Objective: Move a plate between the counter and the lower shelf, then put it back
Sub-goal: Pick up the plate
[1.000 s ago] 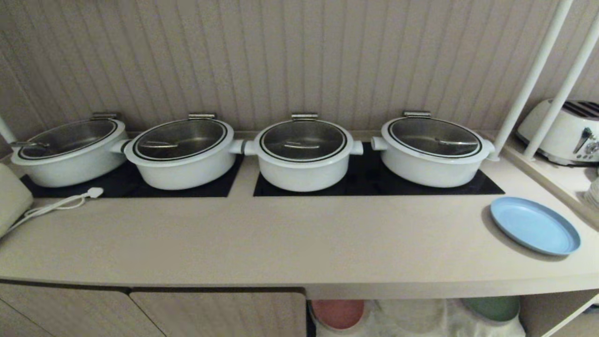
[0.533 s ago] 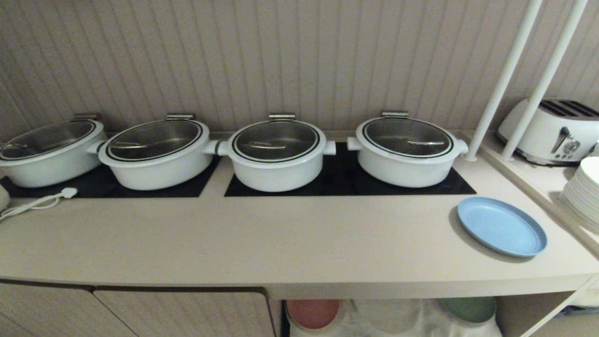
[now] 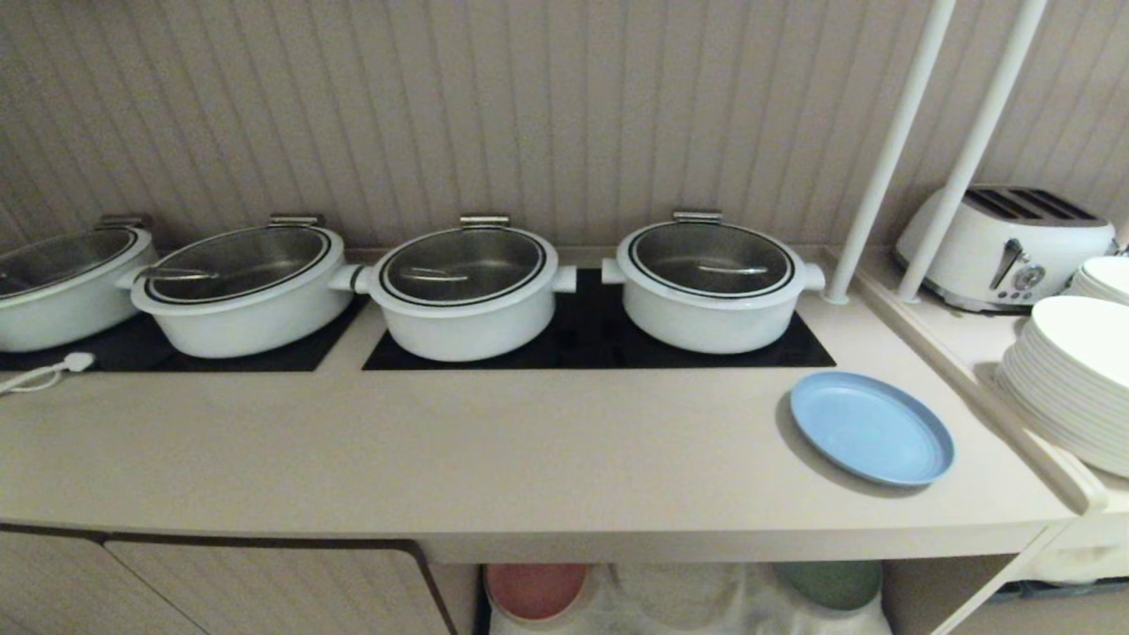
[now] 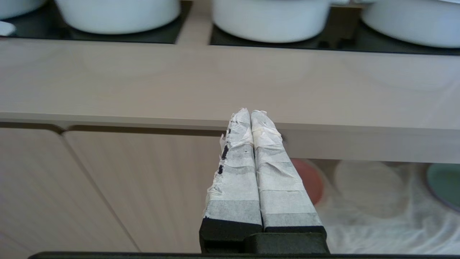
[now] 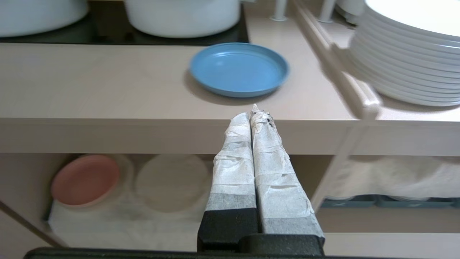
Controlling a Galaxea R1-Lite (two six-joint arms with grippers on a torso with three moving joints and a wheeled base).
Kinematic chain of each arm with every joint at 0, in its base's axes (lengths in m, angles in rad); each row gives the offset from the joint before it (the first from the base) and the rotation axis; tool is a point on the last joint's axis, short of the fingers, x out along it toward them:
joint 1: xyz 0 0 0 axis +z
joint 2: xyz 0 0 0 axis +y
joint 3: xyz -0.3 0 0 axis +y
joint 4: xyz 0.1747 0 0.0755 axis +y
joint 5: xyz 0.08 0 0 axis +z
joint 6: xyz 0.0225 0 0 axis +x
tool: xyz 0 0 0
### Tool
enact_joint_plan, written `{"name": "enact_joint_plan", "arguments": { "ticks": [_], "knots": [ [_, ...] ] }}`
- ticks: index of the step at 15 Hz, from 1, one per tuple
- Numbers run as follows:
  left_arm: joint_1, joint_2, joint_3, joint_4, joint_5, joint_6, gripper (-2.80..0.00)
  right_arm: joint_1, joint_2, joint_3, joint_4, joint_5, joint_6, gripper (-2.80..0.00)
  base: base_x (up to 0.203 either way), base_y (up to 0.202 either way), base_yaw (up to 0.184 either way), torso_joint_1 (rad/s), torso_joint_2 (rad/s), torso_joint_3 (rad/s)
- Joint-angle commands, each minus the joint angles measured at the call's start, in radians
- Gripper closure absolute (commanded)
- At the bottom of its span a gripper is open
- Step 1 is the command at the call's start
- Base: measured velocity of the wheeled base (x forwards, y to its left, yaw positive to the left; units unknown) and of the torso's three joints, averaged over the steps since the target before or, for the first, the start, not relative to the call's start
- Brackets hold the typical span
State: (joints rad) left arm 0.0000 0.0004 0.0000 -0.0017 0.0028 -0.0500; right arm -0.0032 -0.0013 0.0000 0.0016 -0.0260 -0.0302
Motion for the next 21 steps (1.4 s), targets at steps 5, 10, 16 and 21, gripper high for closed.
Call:
{"name": "enact_joint_plan", "arguments": {
  "ticks": [5,10,16,21],
  "knots": [
    [0.000,0.000,0.000,-0.001,0.000,-0.001,0.00,0.000,0.001,0.000,0.000,0.001,0.001,0.00,0.000,-0.193,0.002,0.004,0.00,0.001],
    [0.000,0.000,0.000,0.000,0.000,-0.001,0.00,0.000,0.001,0.000,-0.001,0.001,0.004,0.00,0.000,-0.176,0.002,0.001,0.00,0.002],
    [0.000,0.000,0.000,0.000,0.000,0.001,0.00,0.000,0.001,0.000,-0.002,0.005,-0.006,0.00,0.000,-0.010,0.001,0.000,0.00,0.001],
    [0.000,0.000,0.000,0.000,0.000,0.001,0.00,0.000,0.001,-0.001,-0.005,0.034,-0.019,0.00,0.000,0.000,0.000,0.000,0.00,0.000]
  ]
}}
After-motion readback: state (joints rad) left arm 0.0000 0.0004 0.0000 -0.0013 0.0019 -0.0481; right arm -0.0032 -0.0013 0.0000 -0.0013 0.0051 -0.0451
